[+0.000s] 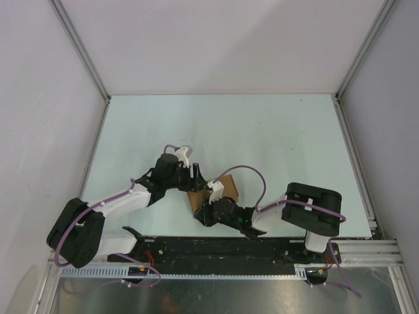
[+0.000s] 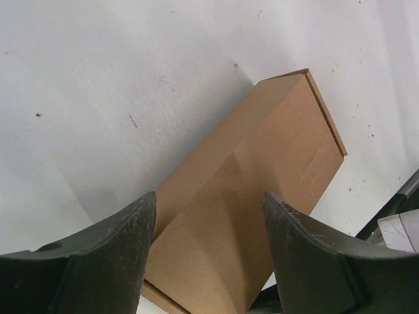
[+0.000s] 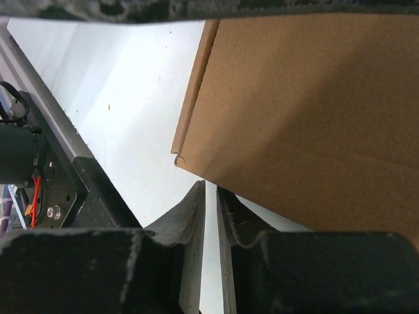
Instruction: Fold the paper box
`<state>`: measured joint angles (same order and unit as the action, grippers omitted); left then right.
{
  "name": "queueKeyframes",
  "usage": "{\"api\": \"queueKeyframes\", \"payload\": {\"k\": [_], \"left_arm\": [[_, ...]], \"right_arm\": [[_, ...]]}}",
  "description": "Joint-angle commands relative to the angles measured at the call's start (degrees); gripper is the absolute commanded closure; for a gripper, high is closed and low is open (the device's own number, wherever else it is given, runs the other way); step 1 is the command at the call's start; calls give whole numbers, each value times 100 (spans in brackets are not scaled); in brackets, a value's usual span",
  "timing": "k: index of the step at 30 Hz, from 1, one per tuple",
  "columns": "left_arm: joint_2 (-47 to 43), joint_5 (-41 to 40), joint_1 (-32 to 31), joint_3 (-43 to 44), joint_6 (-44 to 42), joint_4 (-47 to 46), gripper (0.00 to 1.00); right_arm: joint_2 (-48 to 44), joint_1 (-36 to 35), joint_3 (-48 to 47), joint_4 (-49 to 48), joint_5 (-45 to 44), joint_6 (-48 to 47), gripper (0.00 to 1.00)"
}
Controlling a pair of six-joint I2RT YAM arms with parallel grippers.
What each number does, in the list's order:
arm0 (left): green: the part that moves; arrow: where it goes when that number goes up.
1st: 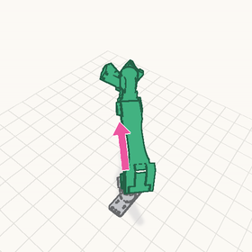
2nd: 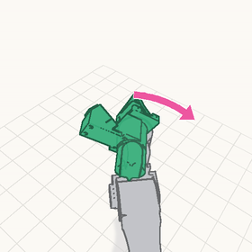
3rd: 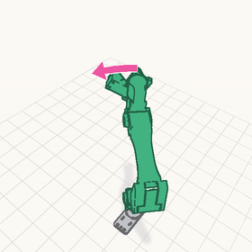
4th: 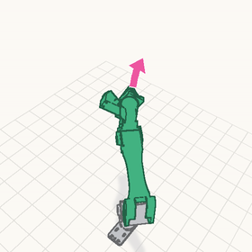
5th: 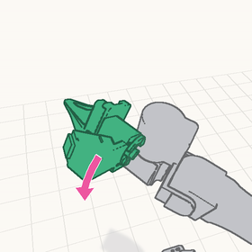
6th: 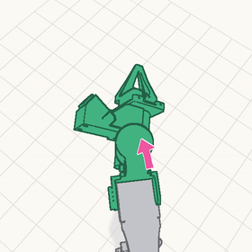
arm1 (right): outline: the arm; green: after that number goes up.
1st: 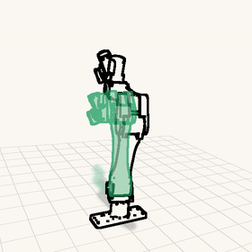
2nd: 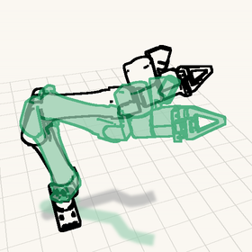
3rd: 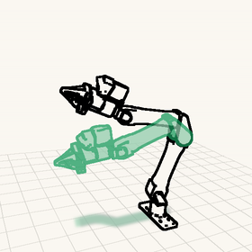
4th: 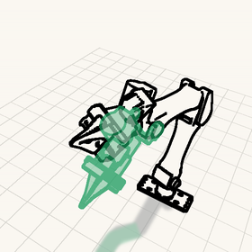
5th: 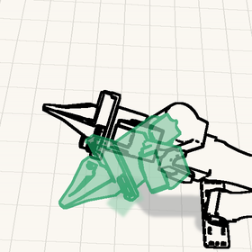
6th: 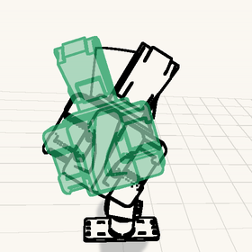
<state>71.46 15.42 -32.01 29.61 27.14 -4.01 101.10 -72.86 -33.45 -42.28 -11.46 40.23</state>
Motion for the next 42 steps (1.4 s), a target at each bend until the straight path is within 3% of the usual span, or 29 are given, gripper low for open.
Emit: {"api": "queueKeyframes", "payload": {"k": [1, 25, 34, 42], "left_arm": [[-27, 277, -7, -139, 187, -3, 29], [-71, 681, -16, -499, 424, -3, 29], [-212, 629, -16, -552, 433, -3, 29], [-220, 339, -16, -158, 354, 164, 28]], "right_arm": [[68, 26, -153, -377, -593, -243, 83], [-64, 96, -153, -447, -1112, -586, 84], [-64, 228, -162, -492, -718, -709, 84], [-740, -35, -153, 501, -506, -841, 79]]}}
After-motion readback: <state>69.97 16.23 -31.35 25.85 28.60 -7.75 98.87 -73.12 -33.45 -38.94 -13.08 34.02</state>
